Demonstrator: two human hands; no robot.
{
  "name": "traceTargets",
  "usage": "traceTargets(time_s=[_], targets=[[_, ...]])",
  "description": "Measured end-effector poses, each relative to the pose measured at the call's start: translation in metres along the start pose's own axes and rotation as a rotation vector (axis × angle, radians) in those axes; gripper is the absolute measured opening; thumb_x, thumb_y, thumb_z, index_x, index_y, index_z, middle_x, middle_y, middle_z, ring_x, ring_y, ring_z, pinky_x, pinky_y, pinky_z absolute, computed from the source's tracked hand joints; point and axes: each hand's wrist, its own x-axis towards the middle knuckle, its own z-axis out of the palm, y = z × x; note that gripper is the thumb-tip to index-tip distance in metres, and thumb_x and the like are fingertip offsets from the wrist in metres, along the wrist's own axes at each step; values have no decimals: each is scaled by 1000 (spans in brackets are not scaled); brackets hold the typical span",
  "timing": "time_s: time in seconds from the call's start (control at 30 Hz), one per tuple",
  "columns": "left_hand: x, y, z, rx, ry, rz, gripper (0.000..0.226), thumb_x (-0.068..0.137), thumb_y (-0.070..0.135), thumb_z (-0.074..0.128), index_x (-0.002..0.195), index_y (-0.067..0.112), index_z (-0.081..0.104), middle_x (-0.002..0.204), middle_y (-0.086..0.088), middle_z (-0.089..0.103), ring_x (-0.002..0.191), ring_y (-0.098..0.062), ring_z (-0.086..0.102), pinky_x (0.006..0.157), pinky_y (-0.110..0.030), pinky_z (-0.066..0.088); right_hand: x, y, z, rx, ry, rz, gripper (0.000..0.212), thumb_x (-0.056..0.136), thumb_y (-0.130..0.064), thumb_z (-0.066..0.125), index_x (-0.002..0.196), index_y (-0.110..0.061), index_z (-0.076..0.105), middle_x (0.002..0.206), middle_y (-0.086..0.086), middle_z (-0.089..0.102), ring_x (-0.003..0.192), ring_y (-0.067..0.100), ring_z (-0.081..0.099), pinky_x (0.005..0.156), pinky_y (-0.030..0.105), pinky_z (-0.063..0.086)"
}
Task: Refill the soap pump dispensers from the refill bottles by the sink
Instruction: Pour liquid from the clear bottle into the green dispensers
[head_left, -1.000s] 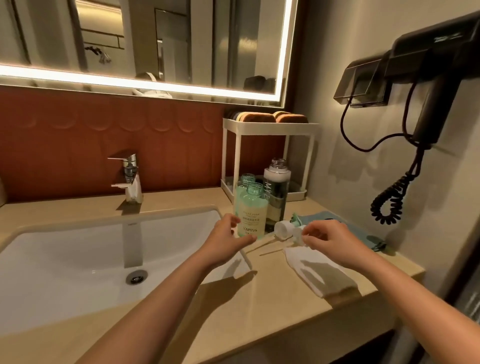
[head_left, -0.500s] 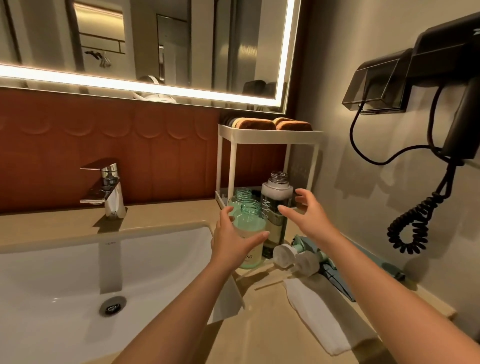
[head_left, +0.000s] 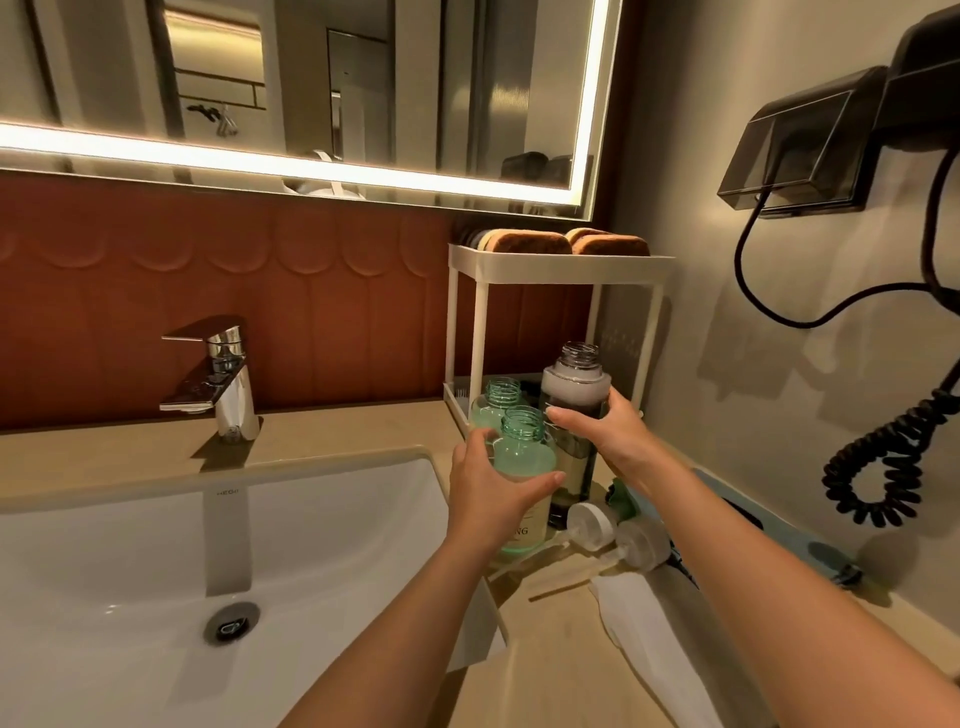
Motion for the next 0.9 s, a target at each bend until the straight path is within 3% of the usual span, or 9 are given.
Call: traceTargets(time_s=[0.17,0.23,0.3,0.43,0.6,0.73,0.9], targets=[[2,-7,-3,-13,23,9,83,59,46,83,128,24,43,129,1,49,115,-16,47,90,-27,43,-1,3,6,69,65,-47,47,73,-13,77,115,-17,54,101,-8,63,91,0,58,67,8,48],[2,-8,-6,-33,55,4,81,57,46,83,125,23,45,126,1,51,112,-15,49,88,-27,44,-1,6,8,64,112,-64,50,72,-16,78,116,-14,55,106,-3,64,95,5,60,73,12,48],[3,-5,-12,-68,71,10,80,57,47,83,124,24,46,125,2,53,110,-14,50,85,-26,45,0,8,10,43,161,-77,55,70,-19,80,120,-12,56,111,2,64,103,13,60,85,25,50],[6,21,-34,-176,56,73,62,60,41,83,111,29,49,111,7,58,97,-3,54,69,-16,42,2,-2,13,67,283,-110,61,69,-23,81,123,-11,54,117,4,62,108,18,58,94,37,49],[-1,43,-64,-194,-2,95,59,61,41,82,109,25,53,103,11,63,93,-1,57,70,-22,45,-3,-39,10,129,342,-216,54,73,-19,78,120,-12,53,111,4,61,101,17,59,85,30,50],[-21,53,-86,-183,-53,123,57,58,44,81,105,28,54,101,12,64,93,-4,59,72,-25,47,-19,-70,6,165,323,-286,46,75,-18,75,115,-18,52,102,-4,60,90,4,59,69,13,49],[-53,55,-104,-152,-149,110,74,50,58,80,114,32,53,108,14,63,98,-5,59,73,-25,46,-50,-96,5,171,271,-324,44,76,-20,74,114,-19,53,104,-2,62,93,7,61,69,16,50]])
